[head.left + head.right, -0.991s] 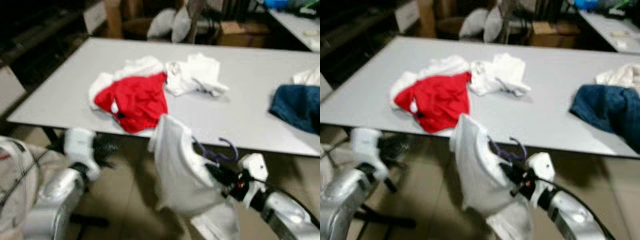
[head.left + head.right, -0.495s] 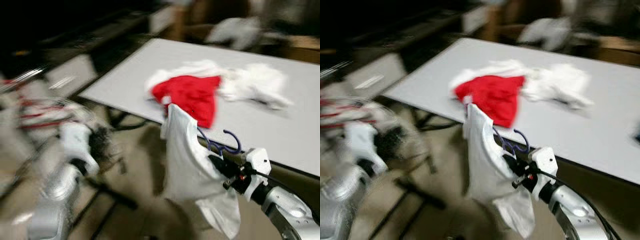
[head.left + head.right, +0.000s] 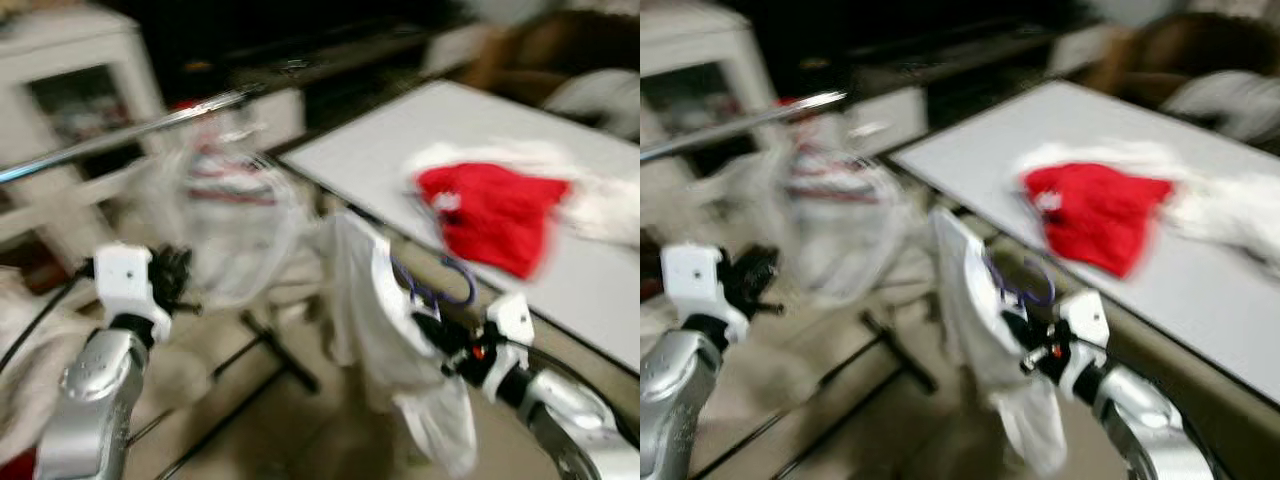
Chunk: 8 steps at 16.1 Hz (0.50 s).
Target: Hang hanger
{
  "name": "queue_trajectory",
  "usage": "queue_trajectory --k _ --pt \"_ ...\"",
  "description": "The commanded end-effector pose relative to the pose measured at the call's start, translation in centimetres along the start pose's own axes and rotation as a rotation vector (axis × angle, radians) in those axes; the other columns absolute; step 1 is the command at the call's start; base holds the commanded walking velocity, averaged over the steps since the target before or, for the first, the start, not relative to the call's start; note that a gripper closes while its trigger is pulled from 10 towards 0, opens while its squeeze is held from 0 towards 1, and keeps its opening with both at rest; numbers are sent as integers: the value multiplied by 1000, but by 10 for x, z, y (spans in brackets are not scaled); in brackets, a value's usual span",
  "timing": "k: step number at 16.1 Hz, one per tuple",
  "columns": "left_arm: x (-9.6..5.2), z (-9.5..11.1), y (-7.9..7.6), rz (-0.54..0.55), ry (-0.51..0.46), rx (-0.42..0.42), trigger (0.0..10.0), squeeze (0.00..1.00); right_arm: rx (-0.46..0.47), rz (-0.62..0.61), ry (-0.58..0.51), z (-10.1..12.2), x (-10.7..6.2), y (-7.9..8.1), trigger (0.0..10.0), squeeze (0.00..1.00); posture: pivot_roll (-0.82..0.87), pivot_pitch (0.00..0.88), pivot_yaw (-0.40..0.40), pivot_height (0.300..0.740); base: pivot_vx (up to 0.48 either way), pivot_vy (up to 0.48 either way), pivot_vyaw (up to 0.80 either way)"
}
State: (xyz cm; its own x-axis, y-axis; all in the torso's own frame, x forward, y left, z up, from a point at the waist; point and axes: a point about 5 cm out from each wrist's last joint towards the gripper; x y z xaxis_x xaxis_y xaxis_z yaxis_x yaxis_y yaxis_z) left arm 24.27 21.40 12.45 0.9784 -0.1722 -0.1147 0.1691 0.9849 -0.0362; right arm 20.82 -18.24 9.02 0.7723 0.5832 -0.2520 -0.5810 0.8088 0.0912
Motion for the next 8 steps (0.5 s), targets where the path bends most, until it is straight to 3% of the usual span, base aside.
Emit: queue_trajectory --k 1,3,6,8 --pt "0 -3 -10 -94 37 -33 10000 0 -22 25 -21 8 -2 3 10000 0 10 0 14 740 0 0 800" --pt "4 -10 -28 -129 82 -22 10000 0 -1 -15 11 3 -6 0 10000 0 4 0 14 740 0 0 800" --pt "6 -8 -32 -157 56 -18 10000 0 -14 -45 60 -11 -3 1 10000 0 -6 0 42 740 0 0 800" --pt "9 -4 -32 -152 40 -37 10000 0 35 -85 2 -2 2 3 10000 0 -6 0 57 740 0 0 800"
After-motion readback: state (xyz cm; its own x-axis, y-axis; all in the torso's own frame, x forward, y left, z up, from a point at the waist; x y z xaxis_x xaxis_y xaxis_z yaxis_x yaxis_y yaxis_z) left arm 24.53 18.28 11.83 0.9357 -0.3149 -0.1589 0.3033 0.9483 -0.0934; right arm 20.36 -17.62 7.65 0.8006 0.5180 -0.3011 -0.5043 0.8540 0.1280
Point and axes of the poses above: a point about 5 cm out from each wrist's last joint towards the gripper, its own x axis pointing out of the wrist towards the gripper, its own z axis along the axis of the wrist's last joint, y = z × x, and after that the axes turned 1 degree about -x, right-handed
